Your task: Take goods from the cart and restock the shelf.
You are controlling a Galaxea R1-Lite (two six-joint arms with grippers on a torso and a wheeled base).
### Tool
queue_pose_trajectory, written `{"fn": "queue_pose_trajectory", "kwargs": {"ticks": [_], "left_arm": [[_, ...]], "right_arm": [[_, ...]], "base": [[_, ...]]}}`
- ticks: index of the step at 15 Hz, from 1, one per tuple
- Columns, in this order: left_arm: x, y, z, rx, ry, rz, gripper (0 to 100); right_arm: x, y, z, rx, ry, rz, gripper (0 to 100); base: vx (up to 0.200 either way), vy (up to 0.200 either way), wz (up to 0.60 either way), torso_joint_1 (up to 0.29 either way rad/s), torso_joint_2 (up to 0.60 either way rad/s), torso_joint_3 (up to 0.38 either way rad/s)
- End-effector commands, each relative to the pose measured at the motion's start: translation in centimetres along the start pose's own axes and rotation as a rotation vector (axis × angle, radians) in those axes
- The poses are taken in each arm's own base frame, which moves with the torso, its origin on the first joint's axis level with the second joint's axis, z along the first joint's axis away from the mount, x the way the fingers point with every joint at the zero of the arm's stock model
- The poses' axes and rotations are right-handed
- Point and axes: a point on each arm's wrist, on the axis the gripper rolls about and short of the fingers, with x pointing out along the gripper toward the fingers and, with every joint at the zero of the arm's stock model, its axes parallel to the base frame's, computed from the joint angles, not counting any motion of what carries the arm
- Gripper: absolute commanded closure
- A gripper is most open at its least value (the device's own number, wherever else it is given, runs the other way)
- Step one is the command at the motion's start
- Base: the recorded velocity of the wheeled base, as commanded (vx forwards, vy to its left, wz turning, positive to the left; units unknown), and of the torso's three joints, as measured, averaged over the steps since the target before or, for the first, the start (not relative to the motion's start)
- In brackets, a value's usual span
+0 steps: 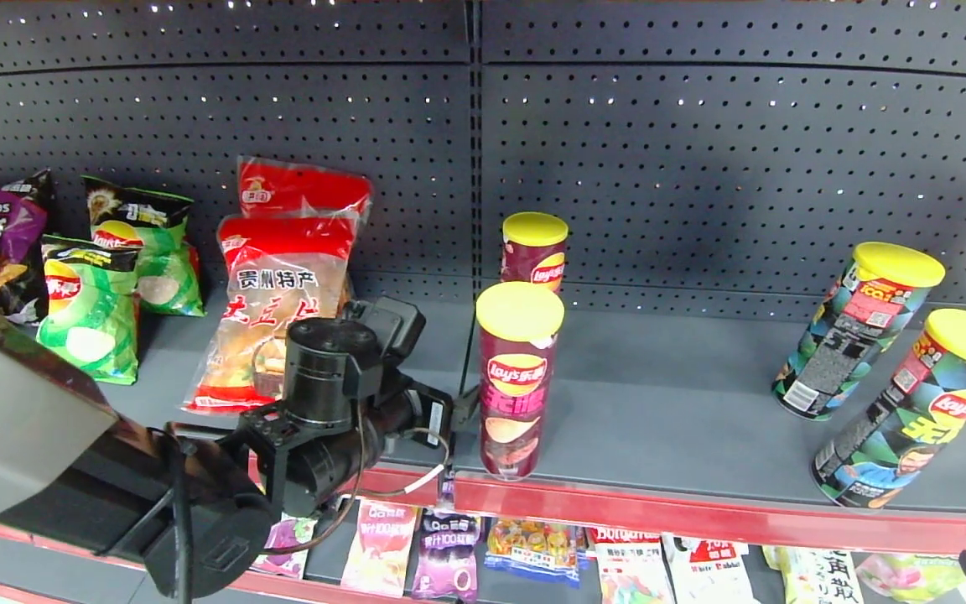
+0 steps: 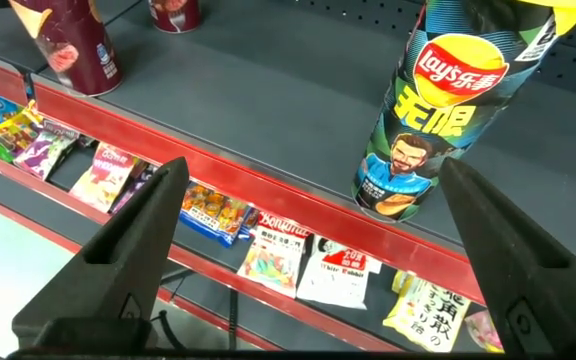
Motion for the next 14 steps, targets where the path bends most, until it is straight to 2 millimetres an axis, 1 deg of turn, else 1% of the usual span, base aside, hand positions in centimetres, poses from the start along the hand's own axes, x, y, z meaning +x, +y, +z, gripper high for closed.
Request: {"fn": "queue_pose_trajectory", "kwargs": {"ticks": [1, 6, 10, 11, 13, 14], "left_arm": [[0.4, -0.2, 0.1, 0.000, -0.006, -0.003, 0], [0.7, -0.4, 0.1, 0.002, -0.004, -0.006, 0], [0.4, -0.3, -0.1, 0.001, 0.000, -0.004, 0], [-0.1, -0.1, 0.1, -0.003, -0.005, 0.008, 0], [-1.8, 0.9, 0.6, -0.015, -0.021, 0.039, 0], [-4.9, 2.9, 1.1, -0.034, -0.051, 0.088, 0]], "right_arm": [[0.1, 0.0, 0.0, 0.000, 0.003, 0.001, 0], [0.1, 0.0, 0.0, -0.001, 0.006, 0.003, 0], [0.1, 0.0, -0.1, -0.001, 0.009, 0.002, 0], [0.1, 0.0, -0.1, -0.002, 0.016, 0.002, 0], [0.3, 0.1, -0.2, -0.001, 0.024, 0.005, 0], [0.7, 0.1, 0.0, 0.007, 0.038, 0.003, 0]], "base": [[0.000, 0.000, 0.00, 0.000, 0.00, 0.000], [0.000, 0.000, 0.00, 0.000, 0.00, 0.000], [0.000, 0.000, 0.00, 0.000, 0.00, 0.000], [0.000, 0.000, 0.00, 0.000, 0.00, 0.000], [0.000, 0.000, 0.00, 0.000, 0.00, 0.000], [0.000, 0.000, 0.00, 0.000, 0.00, 0.000]]}}
